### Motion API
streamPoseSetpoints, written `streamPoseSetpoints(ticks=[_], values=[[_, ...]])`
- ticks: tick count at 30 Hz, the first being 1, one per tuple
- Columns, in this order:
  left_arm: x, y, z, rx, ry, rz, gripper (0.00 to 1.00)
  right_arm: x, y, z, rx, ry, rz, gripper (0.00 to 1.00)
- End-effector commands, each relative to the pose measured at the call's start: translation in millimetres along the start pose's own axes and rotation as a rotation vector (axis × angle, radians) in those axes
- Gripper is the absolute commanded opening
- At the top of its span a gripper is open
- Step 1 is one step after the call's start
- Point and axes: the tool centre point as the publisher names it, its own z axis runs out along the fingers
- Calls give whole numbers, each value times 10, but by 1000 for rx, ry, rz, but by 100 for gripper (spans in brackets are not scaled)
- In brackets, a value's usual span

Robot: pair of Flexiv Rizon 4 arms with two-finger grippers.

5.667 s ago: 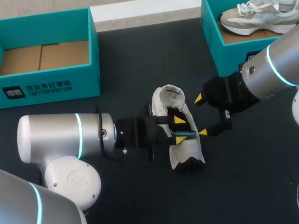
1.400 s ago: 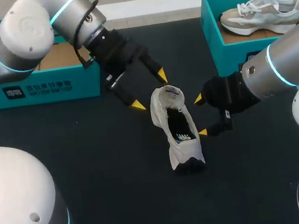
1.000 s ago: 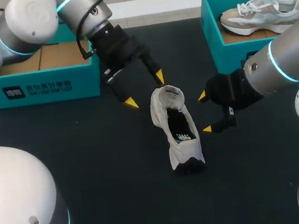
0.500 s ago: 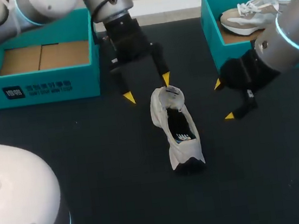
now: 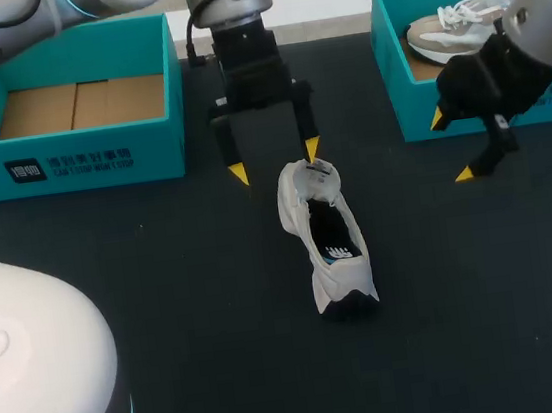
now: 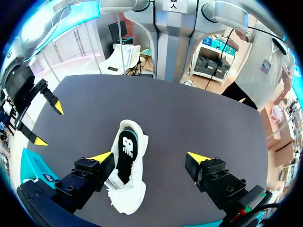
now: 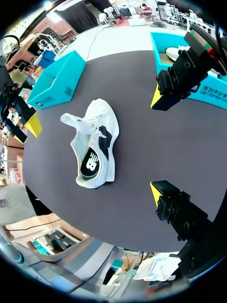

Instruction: Take the shoe out of the shoebox, open the shoe tongue, remove and reinsert the insole, then place the shoe into the shoebox

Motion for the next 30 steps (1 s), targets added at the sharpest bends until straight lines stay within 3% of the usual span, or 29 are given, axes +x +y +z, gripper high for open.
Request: streamPoseSetpoints(ticks=[1,2,3,15,30], values=[[-23,52,18,0,6,0,49,88,-11,-334,21,-15,16,100],[-30,65,15,5,7,7,32,87,-26,-354,32,-20,30,100],[-39,79,13,2,7,13,0,87,-41,-368,42,-30,42,100],[-310,278,86,-99,50,124,0,87,-41,-368,42,-30,42,100],[-588,370,651,-98,85,101,0,87,-41,-368,42,-30,42,100]])
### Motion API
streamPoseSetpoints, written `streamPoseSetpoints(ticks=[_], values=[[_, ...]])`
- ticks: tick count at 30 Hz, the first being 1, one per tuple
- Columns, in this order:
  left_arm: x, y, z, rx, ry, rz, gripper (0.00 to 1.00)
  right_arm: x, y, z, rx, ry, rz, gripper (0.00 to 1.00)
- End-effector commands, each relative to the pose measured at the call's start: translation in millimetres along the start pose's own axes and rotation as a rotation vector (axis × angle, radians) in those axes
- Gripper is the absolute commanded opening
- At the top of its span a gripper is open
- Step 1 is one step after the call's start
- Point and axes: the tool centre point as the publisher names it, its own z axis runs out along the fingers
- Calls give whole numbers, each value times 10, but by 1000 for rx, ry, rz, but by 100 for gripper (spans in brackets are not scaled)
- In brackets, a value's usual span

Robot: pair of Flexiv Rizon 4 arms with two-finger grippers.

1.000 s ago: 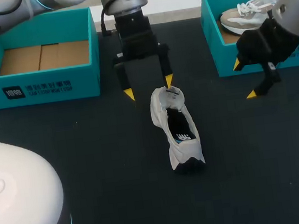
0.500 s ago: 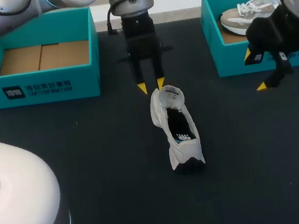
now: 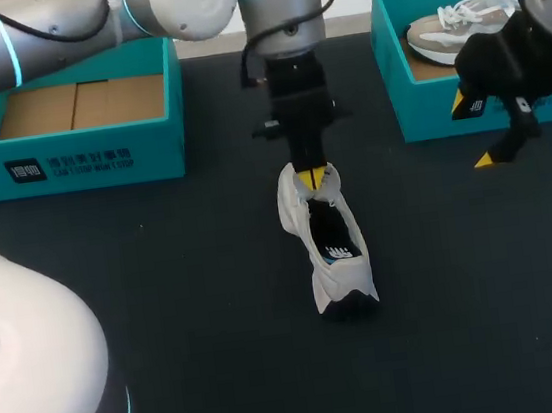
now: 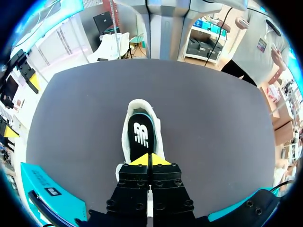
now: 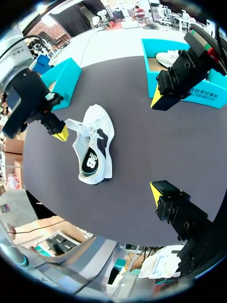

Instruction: Take the shoe out of the shoebox, open the shoe tongue, remove and reinsert the insole, then place the shoe into the shoebox

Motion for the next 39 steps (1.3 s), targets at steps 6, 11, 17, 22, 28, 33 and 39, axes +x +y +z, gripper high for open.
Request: streamPoseSetpoints(ticks=[6,11,17,22,28,33,39], values=[[-91,56,129,12,27,-26,0,9,-4,3,0,-2,0,100],[-91,56,129,12,27,-26,0,9,-4,3,0,-2,0,100],[-102,43,164,10,22,-22,0,9,-4,3,0,-2,0,100],[-199,-49,306,5,8,2,0,9,-4,3,0,-2,0,100],[-270,-89,425,8,31,-8,0,9,-4,3,0,-2,0,100],[-287,-45,488,20,37,-11,0,9,-4,3,0,-2,0,100],[-286,8,641,36,57,-27,0,9,-4,3,0,-2,0,100]])
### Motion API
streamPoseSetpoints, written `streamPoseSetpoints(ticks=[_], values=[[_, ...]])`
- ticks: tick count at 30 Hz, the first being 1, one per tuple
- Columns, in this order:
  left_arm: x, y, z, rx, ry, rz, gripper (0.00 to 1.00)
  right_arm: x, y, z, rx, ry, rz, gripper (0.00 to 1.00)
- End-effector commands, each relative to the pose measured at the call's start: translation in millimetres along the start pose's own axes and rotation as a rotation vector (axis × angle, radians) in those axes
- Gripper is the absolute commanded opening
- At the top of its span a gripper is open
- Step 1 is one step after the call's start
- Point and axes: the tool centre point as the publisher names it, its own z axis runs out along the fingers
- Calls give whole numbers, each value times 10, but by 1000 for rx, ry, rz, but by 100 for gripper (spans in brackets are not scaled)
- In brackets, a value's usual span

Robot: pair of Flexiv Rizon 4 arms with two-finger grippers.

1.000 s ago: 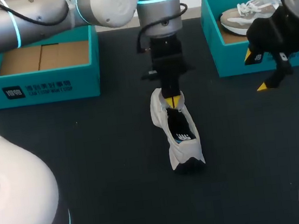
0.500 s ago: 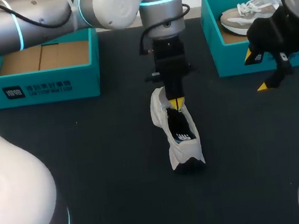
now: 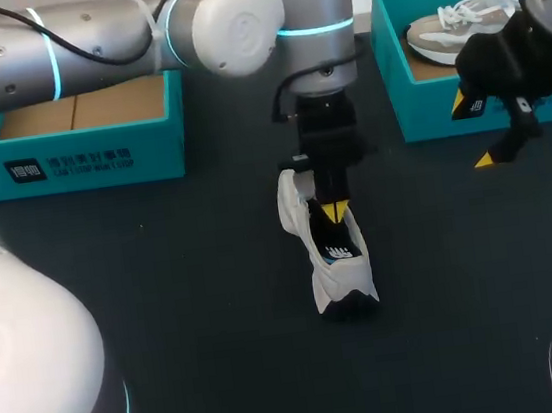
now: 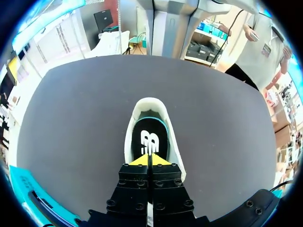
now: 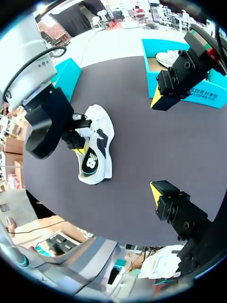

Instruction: Take the shoe out of the shoebox, open the shoe tongue, remove and reinsert the insole, then place the shoe into the shoebox

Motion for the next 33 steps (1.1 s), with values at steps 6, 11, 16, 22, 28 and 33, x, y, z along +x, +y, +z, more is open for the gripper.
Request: streamPoseSetpoints(ticks=[6,11,16,22,28,33], values=[[2,-2,244,16,-15,7,0,8,-1,0,1,-1,1,100],[55,-38,334,2,-80,-9,0,8,-1,0,1,-1,1,100],[43,-57,397,10,-88,-16,0,8,-1,0,1,-1,1,100],[81,-95,385,-2,-93,-35,0,8,-1,0,1,-1,1,100],[105,-70,436,-2,-92,-49,0,8,-1,0,1,-1,1,100],[77,6,535,-12,-130,-70,0,8,-1,0,1,-1,1,100]])
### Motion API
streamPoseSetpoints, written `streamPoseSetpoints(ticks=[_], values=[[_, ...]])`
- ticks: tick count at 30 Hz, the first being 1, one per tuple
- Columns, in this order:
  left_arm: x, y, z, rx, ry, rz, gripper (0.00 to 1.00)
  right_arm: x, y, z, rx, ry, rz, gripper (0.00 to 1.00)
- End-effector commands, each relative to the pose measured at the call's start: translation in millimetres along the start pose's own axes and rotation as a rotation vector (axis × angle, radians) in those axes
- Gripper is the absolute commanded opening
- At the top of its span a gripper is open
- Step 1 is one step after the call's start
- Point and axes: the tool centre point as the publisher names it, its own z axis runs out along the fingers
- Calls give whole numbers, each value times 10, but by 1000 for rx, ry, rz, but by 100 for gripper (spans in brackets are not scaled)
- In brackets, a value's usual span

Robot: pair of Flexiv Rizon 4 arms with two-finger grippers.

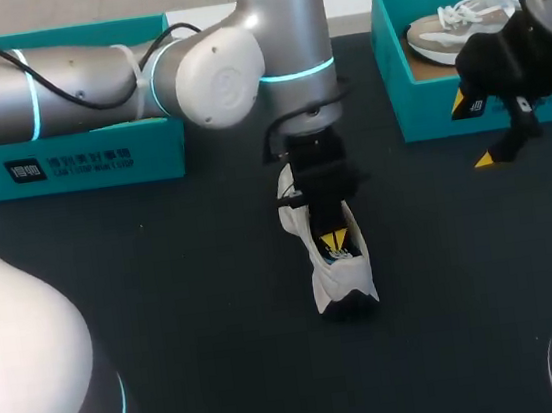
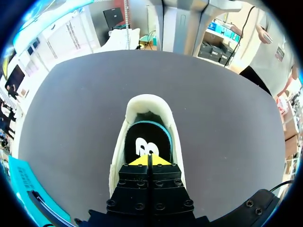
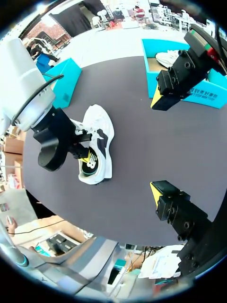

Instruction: Take the shoe out of the shoebox, open the shoe tongue, remove and reinsert the insole, then place the shoe into the shoebox

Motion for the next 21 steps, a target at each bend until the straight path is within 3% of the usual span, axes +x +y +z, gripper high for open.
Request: streamPoseSetpoints(ticks=[1,7,14,21], values=[[27,40,129,-2,-24,-4,0,7,-2,7,1,-2,0,100],[35,49,179,2,-35,-23,0,7,-2,7,1,-2,0,100],[94,-40,-4,-13,-72,-20,0,7,-2,7,1,-2,0,100],[-2,-101,30,-10,-81,10,0,7,-2,7,1,-2,0,100]])
